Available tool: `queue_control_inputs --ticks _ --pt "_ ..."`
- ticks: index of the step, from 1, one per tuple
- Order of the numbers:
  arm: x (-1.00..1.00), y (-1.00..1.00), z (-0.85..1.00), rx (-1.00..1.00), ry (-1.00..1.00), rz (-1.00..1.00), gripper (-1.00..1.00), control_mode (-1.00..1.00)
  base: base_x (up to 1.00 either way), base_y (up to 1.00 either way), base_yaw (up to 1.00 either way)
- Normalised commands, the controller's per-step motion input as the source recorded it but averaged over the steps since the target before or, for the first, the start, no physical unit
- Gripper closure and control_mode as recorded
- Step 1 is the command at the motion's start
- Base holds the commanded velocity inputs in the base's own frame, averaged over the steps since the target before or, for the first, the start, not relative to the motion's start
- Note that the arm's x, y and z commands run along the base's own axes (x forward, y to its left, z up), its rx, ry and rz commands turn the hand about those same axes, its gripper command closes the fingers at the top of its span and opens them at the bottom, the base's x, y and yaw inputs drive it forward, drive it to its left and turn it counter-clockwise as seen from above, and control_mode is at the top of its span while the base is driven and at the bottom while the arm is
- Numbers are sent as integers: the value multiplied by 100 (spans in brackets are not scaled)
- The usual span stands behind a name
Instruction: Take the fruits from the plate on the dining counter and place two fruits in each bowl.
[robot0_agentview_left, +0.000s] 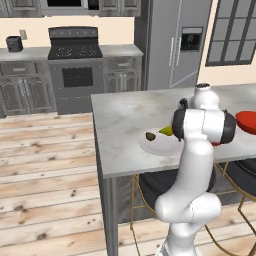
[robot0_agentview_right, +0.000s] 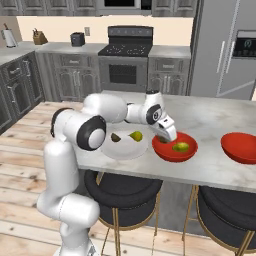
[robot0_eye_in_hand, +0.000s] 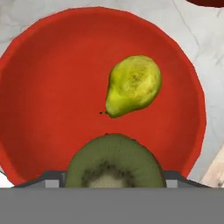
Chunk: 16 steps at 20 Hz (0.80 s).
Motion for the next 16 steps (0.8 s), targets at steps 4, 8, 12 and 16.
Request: queue_control_inputs --ticks 4,8,12,16 --pt "33 -63 -36 14 16 -11 100 -100 0 0 0" --pt "3 -3 -32 14 4 -1 100 -100 0 0 0" --pt "0 6 -10 3 0 0 -100 -100 0 0 0" --pt "-5 20 0 0 -2 0 -100 -100 0 0 0"
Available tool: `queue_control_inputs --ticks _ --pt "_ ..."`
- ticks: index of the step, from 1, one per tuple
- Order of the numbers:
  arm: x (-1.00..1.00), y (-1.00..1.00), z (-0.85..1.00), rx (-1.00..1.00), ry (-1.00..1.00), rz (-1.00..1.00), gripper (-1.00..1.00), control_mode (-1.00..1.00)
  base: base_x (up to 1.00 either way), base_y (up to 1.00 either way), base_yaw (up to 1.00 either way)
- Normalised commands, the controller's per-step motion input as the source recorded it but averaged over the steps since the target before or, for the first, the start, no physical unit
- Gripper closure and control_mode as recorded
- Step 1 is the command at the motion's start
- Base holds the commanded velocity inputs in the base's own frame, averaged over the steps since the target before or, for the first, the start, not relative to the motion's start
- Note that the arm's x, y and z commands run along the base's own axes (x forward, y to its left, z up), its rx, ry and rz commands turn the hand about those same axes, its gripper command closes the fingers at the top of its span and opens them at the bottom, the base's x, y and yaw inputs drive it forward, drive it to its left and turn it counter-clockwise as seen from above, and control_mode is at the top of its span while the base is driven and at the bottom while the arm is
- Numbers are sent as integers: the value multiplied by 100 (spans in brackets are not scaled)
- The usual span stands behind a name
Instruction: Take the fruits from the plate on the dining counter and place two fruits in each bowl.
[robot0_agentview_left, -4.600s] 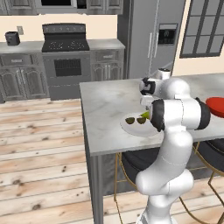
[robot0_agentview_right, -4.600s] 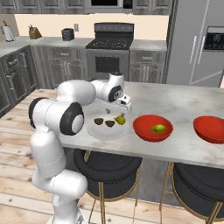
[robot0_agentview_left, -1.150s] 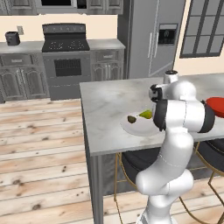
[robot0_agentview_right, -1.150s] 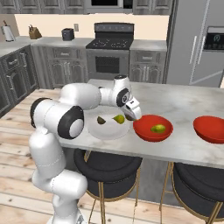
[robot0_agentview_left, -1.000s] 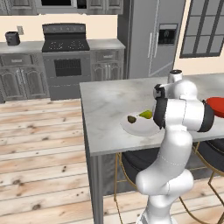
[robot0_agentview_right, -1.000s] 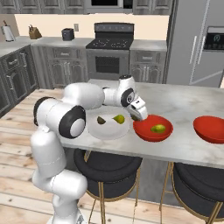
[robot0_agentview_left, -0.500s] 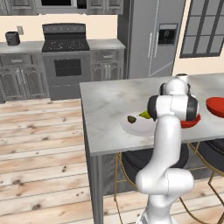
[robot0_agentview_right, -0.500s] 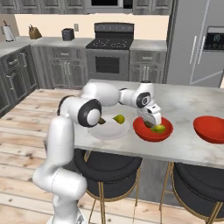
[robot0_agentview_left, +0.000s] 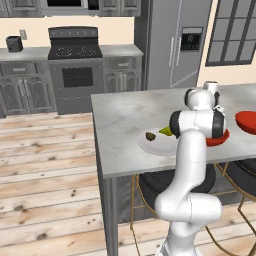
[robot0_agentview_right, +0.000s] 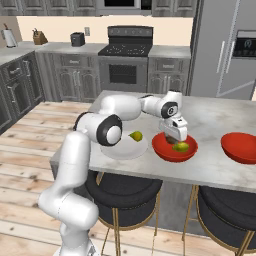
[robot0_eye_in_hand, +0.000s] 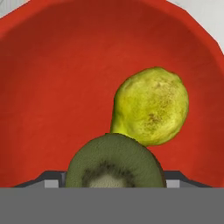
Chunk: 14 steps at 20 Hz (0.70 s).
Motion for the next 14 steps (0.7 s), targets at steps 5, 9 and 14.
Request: queue_control_inputs --ticks 5,9,14 --pt "-4 37 0 0 -3 0 -100 -100 0 0 0" --pt "0 9 0 0 -7 0 -100 -100 0 0 0" --pt "-12 59 30 0 -14 14 -100 -100 0 0 0"
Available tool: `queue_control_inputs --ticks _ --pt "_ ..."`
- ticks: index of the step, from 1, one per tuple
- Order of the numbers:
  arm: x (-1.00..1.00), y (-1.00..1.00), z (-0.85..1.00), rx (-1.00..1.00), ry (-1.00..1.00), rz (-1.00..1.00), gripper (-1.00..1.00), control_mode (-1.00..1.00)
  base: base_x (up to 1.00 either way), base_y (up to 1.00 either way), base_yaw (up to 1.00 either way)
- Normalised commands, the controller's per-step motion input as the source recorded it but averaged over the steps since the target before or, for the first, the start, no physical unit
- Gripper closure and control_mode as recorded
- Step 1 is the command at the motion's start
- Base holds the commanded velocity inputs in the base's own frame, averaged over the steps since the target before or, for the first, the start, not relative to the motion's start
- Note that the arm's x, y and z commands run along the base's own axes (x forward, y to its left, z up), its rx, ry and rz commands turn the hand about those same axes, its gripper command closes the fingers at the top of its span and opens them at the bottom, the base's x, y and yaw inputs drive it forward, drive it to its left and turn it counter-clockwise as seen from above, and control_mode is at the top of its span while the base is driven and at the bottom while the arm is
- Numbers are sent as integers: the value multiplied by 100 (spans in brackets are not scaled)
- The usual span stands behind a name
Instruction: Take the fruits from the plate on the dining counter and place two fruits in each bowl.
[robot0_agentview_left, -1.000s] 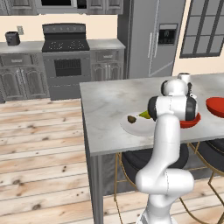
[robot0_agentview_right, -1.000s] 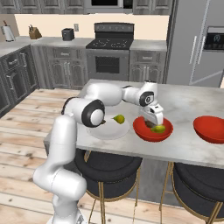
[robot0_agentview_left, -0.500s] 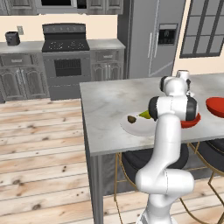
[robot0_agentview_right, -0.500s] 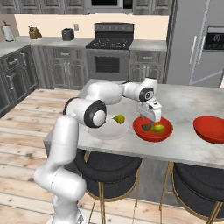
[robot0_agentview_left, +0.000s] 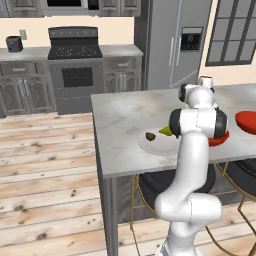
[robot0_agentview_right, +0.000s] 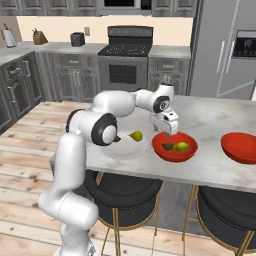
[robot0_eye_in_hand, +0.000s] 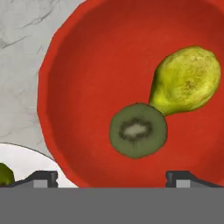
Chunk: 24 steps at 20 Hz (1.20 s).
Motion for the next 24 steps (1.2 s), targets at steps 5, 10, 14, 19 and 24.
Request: queue_control_inputs --ticks 5,10,14,19,24 --pt "-20 91 53 0 -34 46 -100 -100 0 0 0" --pt "-17 86 0 -1 -17 34 -100 -100 0 0 0" --pt "23 64 -2 -1 0 38 -100 -100 0 0 0" --pt "3 21 -4 -7 -3 16 -100 -100 0 0 0" --pt "24 -1 -31 -18 -10 11 -100 -100 0 0 0"
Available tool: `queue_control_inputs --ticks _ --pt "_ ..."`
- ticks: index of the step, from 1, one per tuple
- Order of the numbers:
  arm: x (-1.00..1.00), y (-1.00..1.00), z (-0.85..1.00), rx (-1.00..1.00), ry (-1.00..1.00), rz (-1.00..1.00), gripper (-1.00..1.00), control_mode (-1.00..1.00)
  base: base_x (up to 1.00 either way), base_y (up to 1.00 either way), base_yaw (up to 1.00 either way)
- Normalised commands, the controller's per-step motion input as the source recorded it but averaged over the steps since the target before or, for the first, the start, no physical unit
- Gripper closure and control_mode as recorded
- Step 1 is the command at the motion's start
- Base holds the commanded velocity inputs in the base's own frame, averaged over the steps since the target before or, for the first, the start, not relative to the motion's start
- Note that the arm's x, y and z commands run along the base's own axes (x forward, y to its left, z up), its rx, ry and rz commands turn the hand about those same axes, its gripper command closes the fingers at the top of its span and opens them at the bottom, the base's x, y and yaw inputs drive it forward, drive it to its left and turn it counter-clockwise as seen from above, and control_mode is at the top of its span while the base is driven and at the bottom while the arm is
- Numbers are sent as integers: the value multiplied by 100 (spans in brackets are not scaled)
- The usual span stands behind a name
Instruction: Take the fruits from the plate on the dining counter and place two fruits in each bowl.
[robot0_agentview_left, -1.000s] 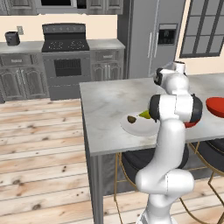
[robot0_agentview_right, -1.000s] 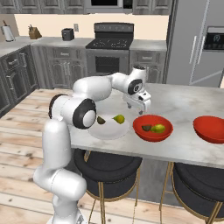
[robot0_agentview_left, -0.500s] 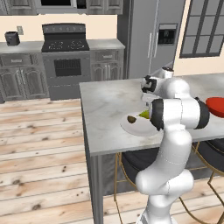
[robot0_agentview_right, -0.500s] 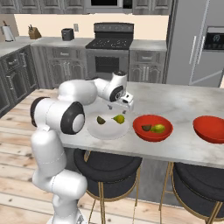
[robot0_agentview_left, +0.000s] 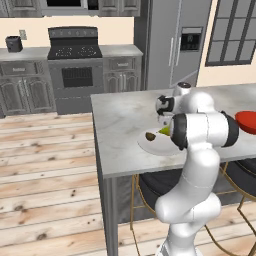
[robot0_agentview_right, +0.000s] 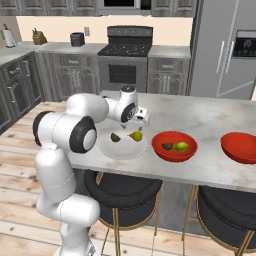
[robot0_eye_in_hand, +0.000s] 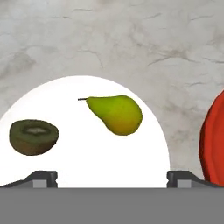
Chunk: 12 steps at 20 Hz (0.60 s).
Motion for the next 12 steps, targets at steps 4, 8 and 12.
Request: queue_control_inputs --ticks 4,8,12 --pt "49 -21 -44 -14 -1 15 -100 -100 0 0 0" --pt "53 -41 -29 -5 17 3 -100 -100 0 0 0" --pt "34 -21 -11 -1 12 7 -100 -100 0 0 0"
